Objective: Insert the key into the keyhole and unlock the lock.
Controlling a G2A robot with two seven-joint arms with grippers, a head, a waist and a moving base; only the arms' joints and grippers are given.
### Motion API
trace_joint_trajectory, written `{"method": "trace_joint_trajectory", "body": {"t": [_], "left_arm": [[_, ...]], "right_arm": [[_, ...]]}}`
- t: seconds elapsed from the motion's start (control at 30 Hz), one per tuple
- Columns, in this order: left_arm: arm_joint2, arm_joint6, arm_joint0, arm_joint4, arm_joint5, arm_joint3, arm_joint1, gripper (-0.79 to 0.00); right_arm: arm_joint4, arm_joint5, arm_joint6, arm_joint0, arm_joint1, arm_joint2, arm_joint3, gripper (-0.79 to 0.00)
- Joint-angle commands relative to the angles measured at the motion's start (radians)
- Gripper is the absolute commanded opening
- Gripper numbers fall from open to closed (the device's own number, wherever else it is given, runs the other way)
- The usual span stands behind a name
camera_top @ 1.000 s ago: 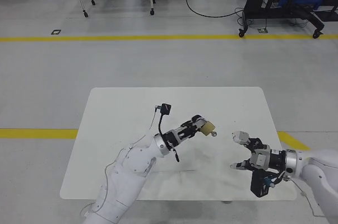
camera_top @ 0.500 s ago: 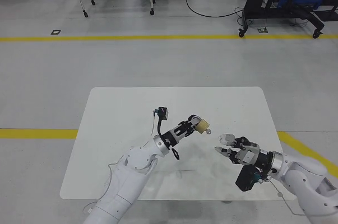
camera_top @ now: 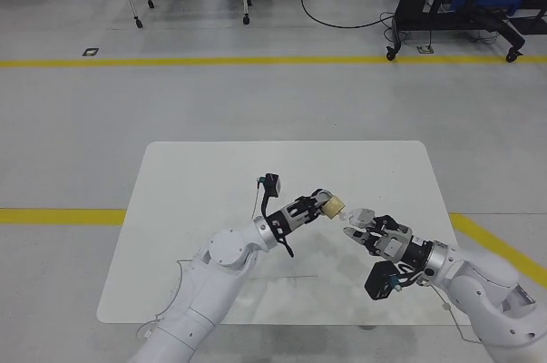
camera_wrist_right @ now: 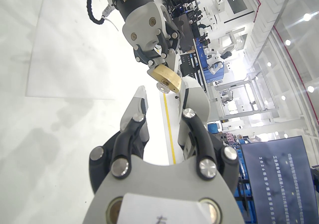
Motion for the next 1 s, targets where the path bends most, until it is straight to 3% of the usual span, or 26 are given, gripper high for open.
{"method": "trace_joint_trajectory", "body": {"t": [0.0,0.27,0.33,0.37,0.4,0.7,0.97], "left_arm": [[0.003,-0.008,-0.002,-0.003,0.022,-0.003,0.0,-0.785],[0.014,-0.013,0.003,-0.009,0.042,-0.016,0.0,-0.785],[0.013,-0.016,0.003,-0.009,0.045,-0.017,0.001,-0.785],[0.013,-0.017,0.004,-0.009,0.045,-0.017,0.001,-0.785],[0.013,-0.018,0.004,-0.009,0.045,-0.019,0.002,-0.785],[0.01,-0.03,0.011,0.004,0.033,-0.032,0.007,-0.785],[0.021,-0.057,0.007,0.071,-0.058,-0.031,0.014,-0.785]], "right_arm": [[-0.01,-0.002,0.013,0.004,-0.002,-0.006,-0.003,-0.505],[-0.029,-0.008,0.049,0.009,-0.01,-0.014,-0.011,-0.563],[-0.025,-0.012,0.052,0.008,-0.011,-0.014,-0.009,-0.634],[-0.024,-0.014,0.053,0.008,-0.012,-0.014,-0.009,-0.751],[-0.019,-0.017,0.053,0.008,-0.013,-0.014,-0.008,-0.785],[0.056,-0.065,0.061,0.011,-0.021,-0.004,0.018,-0.785],[0.232,-0.172,0.022,0.033,-0.032,-0.007,0.069,-0.785]]}}
